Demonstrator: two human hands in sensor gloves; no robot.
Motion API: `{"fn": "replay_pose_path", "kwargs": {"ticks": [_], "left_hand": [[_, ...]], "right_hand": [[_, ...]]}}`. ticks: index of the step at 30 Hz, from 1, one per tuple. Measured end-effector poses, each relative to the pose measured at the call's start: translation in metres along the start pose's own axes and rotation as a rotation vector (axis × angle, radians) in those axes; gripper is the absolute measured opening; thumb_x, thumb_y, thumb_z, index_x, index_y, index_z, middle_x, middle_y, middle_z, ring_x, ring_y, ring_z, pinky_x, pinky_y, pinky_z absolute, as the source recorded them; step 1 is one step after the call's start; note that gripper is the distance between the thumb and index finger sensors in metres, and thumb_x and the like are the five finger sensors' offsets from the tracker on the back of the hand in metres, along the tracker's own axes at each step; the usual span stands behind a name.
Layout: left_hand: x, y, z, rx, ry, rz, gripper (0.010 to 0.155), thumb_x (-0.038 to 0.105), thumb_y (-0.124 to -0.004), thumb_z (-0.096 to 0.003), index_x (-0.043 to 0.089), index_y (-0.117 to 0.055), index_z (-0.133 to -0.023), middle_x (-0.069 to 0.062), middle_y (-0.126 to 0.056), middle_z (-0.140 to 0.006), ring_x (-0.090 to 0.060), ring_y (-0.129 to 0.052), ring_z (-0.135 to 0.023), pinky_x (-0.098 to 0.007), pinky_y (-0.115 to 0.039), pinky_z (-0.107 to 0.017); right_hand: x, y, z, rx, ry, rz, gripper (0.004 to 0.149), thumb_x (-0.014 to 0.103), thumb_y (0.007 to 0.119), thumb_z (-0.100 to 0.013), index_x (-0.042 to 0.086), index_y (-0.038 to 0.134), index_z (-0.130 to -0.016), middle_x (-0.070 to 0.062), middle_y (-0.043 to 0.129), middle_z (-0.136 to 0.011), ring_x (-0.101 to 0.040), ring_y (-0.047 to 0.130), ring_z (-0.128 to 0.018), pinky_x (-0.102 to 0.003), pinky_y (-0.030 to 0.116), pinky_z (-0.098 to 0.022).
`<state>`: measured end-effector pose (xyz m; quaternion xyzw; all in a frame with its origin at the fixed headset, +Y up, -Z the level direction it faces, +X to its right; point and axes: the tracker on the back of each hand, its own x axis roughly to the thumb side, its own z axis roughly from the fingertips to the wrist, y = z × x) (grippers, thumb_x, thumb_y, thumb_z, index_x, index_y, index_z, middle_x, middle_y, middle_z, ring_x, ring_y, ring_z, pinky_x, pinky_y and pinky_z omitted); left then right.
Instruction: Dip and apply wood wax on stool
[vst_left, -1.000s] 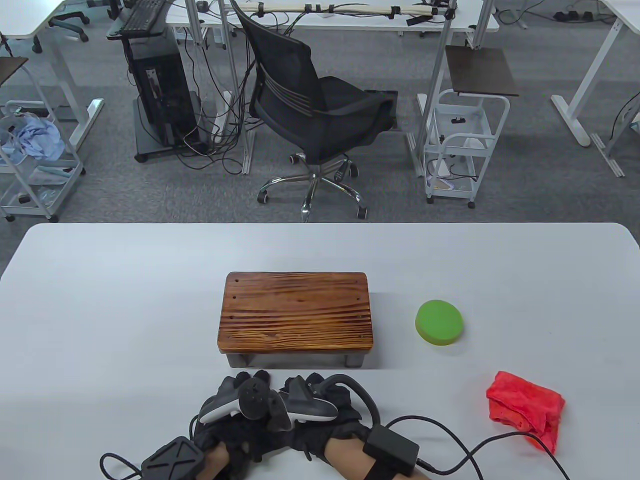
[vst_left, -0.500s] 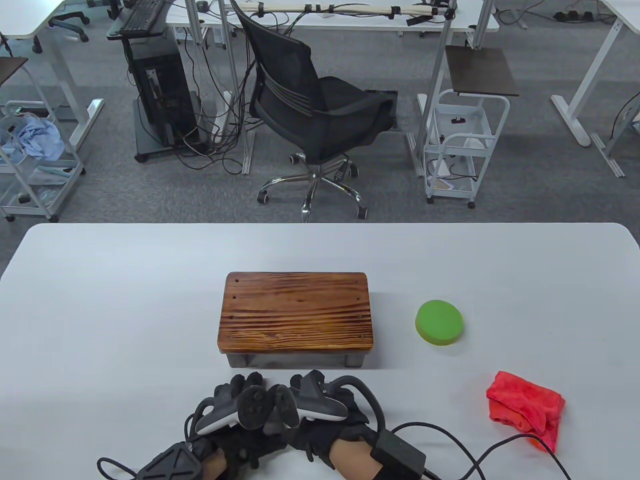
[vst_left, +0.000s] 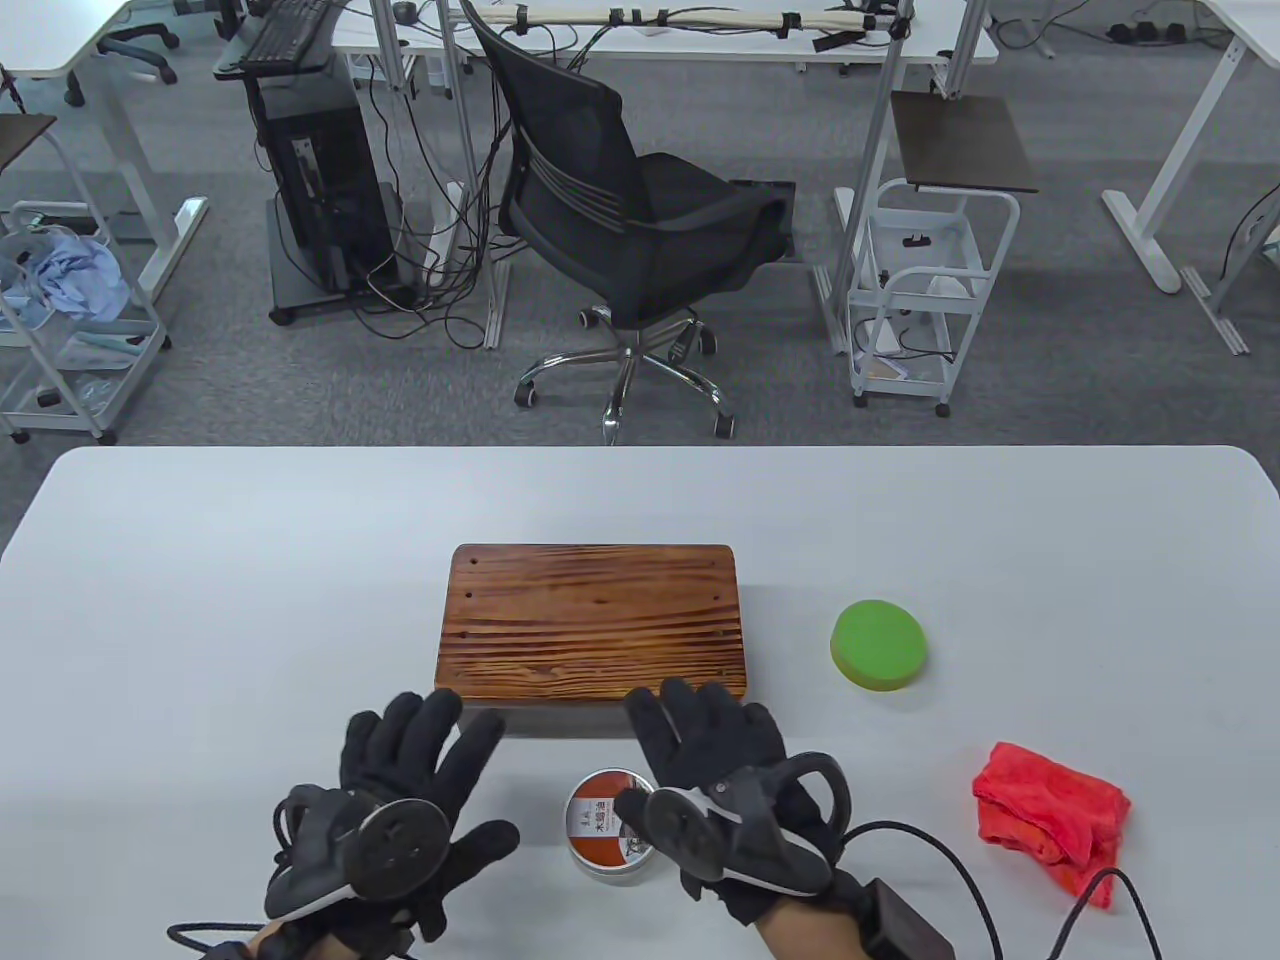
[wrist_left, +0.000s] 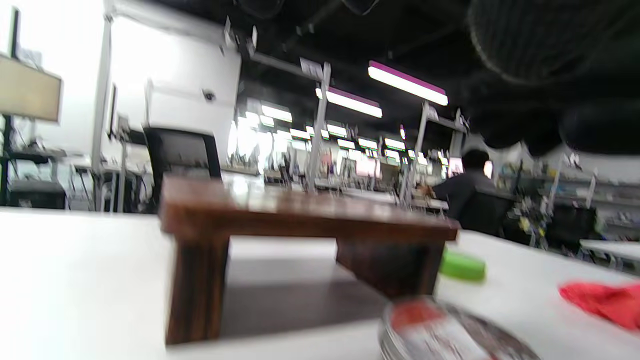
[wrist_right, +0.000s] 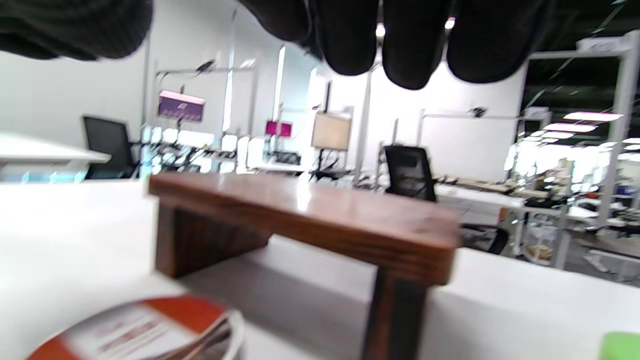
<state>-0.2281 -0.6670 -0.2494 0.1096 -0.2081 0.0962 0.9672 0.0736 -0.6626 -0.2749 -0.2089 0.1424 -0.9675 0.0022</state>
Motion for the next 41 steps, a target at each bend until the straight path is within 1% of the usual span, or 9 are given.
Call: {"fn": "replay_pose_path", "kwargs": {"ticks": [2, 5, 10, 14, 16, 18, 20, 25, 41], "left_hand": [[-0.015, 0.013, 0.001, 0.065, 0.04, -0.026, 0.102, 0.07, -0.079, -0.0403, 0.029, -0.023, -0.116, -0.027, -0.017, -0.121, -0.061, -0.015, -0.104, -0.084, -0.02, -0.064], [-0.041, 0.02, 0.0, 0.091, 0.127, -0.061, 0.104, 0.071, -0.079, -0.04, 0.031, -0.02, -0.116, -0.026, -0.01, -0.122, -0.06, -0.008, -0.104, -0.085, -0.017, -0.063], [-0.082, 0.004, -0.001, 0.123, 0.248, -0.024, 0.111, 0.074, -0.079, -0.0381, 0.032, -0.011, -0.115, -0.026, -0.003, -0.121, -0.058, 0.002, -0.103, -0.087, -0.009, -0.059], [-0.108, -0.024, 0.0, 0.021, 0.319, 0.007, 0.115, 0.076, -0.08, -0.0363, 0.031, -0.007, -0.113, -0.026, 0.004, -0.119, -0.056, 0.008, -0.101, -0.086, -0.008, -0.058], [-0.119, -0.039, 0.0, -0.074, 0.351, 0.008, 0.116, 0.077, -0.08, -0.0359, 0.031, -0.006, -0.113, -0.026, 0.007, -0.118, -0.056, 0.01, -0.099, -0.086, -0.007, -0.058], [-0.125, -0.048, 0.0, -0.151, 0.38, 0.005, 0.117, 0.078, -0.079, -0.0357, 0.033, -0.004, -0.112, -0.025, 0.011, -0.116, -0.056, 0.015, -0.097, -0.086, -0.006, -0.057], [-0.127, -0.052, -0.001, -0.177, 0.379, -0.001, 0.117, 0.079, -0.078, -0.0358, 0.033, -0.002, -0.112, -0.025, 0.014, -0.114, -0.056, 0.017, -0.095, -0.086, -0.005, -0.057], [-0.126, -0.057, -0.001, -0.186, 0.378, 0.011, 0.116, 0.078, -0.078, -0.0357, 0.034, -0.003, -0.112, -0.024, 0.014, -0.115, -0.056, 0.017, -0.095, -0.086, -0.005, -0.057], [-0.122, -0.067, -0.004, -0.238, 0.384, -0.013, 0.115, 0.078, -0.078, -0.0361, 0.036, -0.003, -0.112, -0.023, 0.016, -0.114, -0.056, 0.019, -0.093, -0.085, -0.004, -0.056]], "right_hand": [[-0.02, -0.002, 0.003, -0.019, 0.067, 0.003, 0.09, 0.076, 0.068, -0.045, 0.028, 0.04, -0.116, -0.013, 0.048, -0.119, -0.046, 0.065, -0.103, -0.068, 0.069, -0.065], [-0.051, 0.005, 0.006, 0.01, 0.171, 0.002, 0.094, 0.078, 0.067, -0.044, 0.031, 0.031, -0.117, -0.013, 0.032, -0.122, -0.051, 0.047, -0.109, -0.073, 0.059, -0.068], [-0.086, 0.032, 0.012, 0.141, 0.265, -0.062, 0.102, 0.083, 0.064, -0.043, 0.032, 0.013, -0.116, -0.014, 0.011, -0.121, -0.054, 0.021, -0.11, -0.079, 0.043, -0.069], [-0.1, 0.058, 0.016, 0.249, 0.326, -0.053, 0.105, 0.085, 0.062, -0.043, 0.033, 0.002, -0.112, -0.014, 0.003, -0.12, -0.054, 0.012, -0.109, -0.081, 0.038, -0.069], [-0.105, 0.068, 0.018, 0.303, 0.344, -0.069, 0.106, 0.086, 0.062, -0.044, 0.033, 0.0, -0.111, -0.014, 0.0, -0.119, -0.055, 0.009, -0.108, -0.082, 0.036, -0.068], [-0.107, 0.072, 0.019, 0.34, 0.351, -0.057, 0.106, 0.086, 0.062, -0.044, 0.034, -0.002, -0.111, -0.013, -0.002, -0.119, -0.054, 0.005, -0.107, -0.083, 0.032, -0.067], [-0.107, 0.075, 0.02, 0.343, 0.352, -0.049, 0.106, 0.086, 0.061, -0.044, 0.034, -0.002, -0.111, -0.013, -0.003, -0.118, -0.054, 0.004, -0.107, -0.083, 0.031, -0.066], [-0.107, 0.081, 0.026, 0.372, 0.355, -0.068, 0.105, 0.086, 0.061, -0.044, 0.033, -0.001, -0.111, -0.014, -0.003, -0.118, -0.054, 0.004, -0.106, -0.084, 0.03, -0.065], [-0.118, 0.081, 0.032, 0.367, 0.401, -0.126, 0.102, 0.084, 0.06, -0.045, 0.033, 0.003, -0.113, -0.015, 0.004, -0.12, -0.055, 0.006, -0.106, -0.084, 0.03, -0.064]]}}
